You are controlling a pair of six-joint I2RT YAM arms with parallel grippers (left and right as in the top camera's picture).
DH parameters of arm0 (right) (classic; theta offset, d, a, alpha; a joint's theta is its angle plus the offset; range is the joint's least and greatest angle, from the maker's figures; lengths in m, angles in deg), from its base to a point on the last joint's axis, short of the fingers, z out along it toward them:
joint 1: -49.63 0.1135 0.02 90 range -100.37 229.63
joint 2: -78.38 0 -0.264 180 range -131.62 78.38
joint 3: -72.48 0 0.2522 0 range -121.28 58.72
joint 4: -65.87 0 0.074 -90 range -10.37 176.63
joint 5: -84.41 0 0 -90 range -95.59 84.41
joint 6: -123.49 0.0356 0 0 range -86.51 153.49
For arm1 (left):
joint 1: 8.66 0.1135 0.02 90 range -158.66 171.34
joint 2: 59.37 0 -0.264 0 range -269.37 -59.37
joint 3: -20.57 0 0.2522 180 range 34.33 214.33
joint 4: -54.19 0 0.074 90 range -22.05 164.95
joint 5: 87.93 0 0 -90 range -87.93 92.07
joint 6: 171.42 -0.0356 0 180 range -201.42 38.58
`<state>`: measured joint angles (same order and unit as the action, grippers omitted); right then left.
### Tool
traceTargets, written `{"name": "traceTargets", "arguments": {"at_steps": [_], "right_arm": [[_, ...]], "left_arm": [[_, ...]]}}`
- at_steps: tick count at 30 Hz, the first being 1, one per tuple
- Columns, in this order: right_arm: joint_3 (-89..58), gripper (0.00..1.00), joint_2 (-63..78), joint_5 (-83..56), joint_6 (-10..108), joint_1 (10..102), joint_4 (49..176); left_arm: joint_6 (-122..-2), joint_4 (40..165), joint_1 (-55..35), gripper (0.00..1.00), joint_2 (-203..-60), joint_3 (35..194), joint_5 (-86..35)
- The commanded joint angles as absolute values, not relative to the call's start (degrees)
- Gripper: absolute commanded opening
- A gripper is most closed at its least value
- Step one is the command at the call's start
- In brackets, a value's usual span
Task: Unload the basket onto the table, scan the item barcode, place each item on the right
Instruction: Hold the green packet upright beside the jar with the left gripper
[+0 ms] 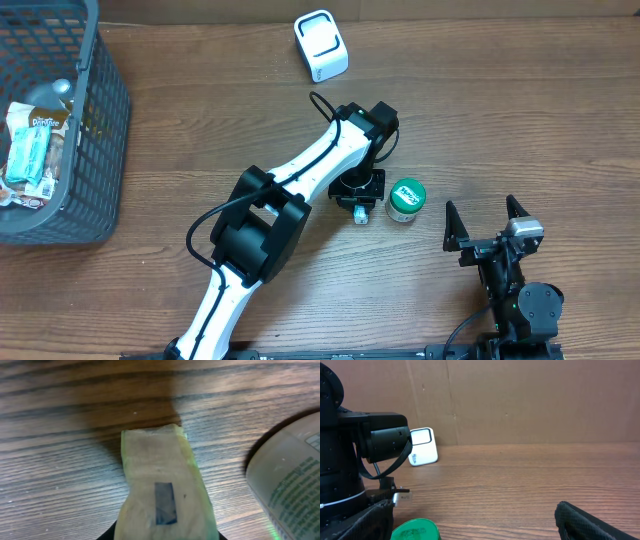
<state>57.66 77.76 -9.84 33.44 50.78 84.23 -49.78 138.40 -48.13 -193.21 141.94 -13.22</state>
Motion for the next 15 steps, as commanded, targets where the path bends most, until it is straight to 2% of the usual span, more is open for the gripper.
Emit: {"name": "traceTargets", "arguments": {"at_steps": [1, 4, 5, 6, 11, 15], "right_arm": [[58.3, 1.00, 78.2, -9.8, 33.2, 50.5, 84.1], [58.3, 1.00, 78.2, -9.8, 33.2, 50.5, 84.1], [58.3, 1.00, 78.2, -9.8, 33.2, 50.5, 84.1], [58.3, 1.00, 78.2, -9.8, 33.2, 50.5, 84.1], [58.3, 1.00, 78.2, -9.8, 33.2, 50.5, 84.1], [58.3, 1.00, 78.2, -9.8, 33.2, 50.5, 84.1]], "left_arm": [[-48.6, 138.5, -48.5, 0.26, -193.8, 143.1, -13.9], [-48.6, 138.5, -48.4, 0.33, -193.8, 143.1, -13.6], [-48.7, 138.5, -48.4, 0.38, -193.8, 143.1, -13.6], [-48.7, 138.5, -48.3, 0.49, -193.8, 143.1, -13.7], [-49.1, 139.5, -47.3, 0.61, -193.8, 143.6, -14.1], [-49.3, 139.6, -45.8, 0.63, -193.8, 145.0, -14.1]]}}
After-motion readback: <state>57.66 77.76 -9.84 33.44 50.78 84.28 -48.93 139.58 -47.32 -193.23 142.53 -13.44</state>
